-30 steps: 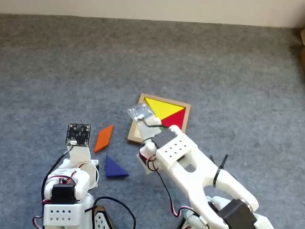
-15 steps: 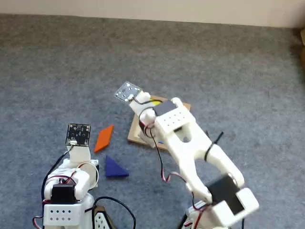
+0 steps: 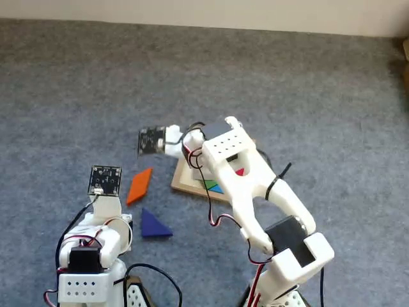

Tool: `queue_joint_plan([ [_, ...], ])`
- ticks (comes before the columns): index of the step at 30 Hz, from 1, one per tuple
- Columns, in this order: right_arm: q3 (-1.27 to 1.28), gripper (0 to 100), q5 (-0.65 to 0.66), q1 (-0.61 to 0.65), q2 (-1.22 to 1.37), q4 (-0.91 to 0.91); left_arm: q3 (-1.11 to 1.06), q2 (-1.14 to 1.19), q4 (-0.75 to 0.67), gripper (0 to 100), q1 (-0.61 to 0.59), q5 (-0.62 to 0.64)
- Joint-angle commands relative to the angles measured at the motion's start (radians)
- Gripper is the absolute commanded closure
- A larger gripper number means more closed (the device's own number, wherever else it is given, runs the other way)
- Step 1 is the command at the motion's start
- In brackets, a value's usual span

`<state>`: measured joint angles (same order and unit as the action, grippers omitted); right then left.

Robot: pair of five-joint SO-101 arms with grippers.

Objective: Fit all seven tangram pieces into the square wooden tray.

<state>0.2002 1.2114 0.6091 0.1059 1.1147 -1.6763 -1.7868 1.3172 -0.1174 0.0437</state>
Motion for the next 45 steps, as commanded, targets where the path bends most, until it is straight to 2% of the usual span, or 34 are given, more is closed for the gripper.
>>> queue_joint_plan([
  [1, -0.051, 86.1, 0.178, -0.013, -0.015, 0.001, -0.019, -0.042, 0.003, 99, -0.013, 0.008],
  [6, -0.051, 86.1, 0.316, -0.013, -0.013, -0.002, -0.019, -0.042, 0.003, 99, -0.013, 0.008],
  [13, -0.021, 85.0, 0.318, -0.027, -0.008, -0.097, -0.019, -0.042, 0.003, 99, -0.013, 0.008],
  [20, -0.021, 61.0, 0.318, -0.058, 0.021, -0.099, -0.019, -0.042, 0.003, 99, -0.013, 0.008],
  [23, -0.021, 61.8, 0.318, -0.068, 0.021, -0.094, -0.019, -0.042, 0.003, 99, -0.013, 0.008],
  [25, -0.027, 65.6, 0.305, -0.071, 0.016, -0.094, -0.019, -0.042, 0.003, 99, -0.013, 0.008],
  [28, -0.068, 77.6, 0.149, -0.067, -0.004, -0.096, -0.019, -0.042, 0.003, 99, -0.013, 0.008],
  [33, -0.15, 99.7, -0.256, -0.048, -0.008, -0.101, -0.019, -0.042, 0.003, 99, -0.013, 0.008],
  [36, -0.186, 99.3, -0.503, -0.047, -0.005, -0.119, -0.019, -0.042, 0.003, 99, -0.013, 0.008],
  [41, -0.174, 99.3, -0.91, -0.068, -0.002, -0.321, -0.019, -0.042, 0.003, 99, -0.013, 0.008],
  [45, -0.101, 99.3, -1.083, -0.045, 0.015, -0.39, -0.019, -0.042, 0.003, 99, -0.013, 0.008],
])
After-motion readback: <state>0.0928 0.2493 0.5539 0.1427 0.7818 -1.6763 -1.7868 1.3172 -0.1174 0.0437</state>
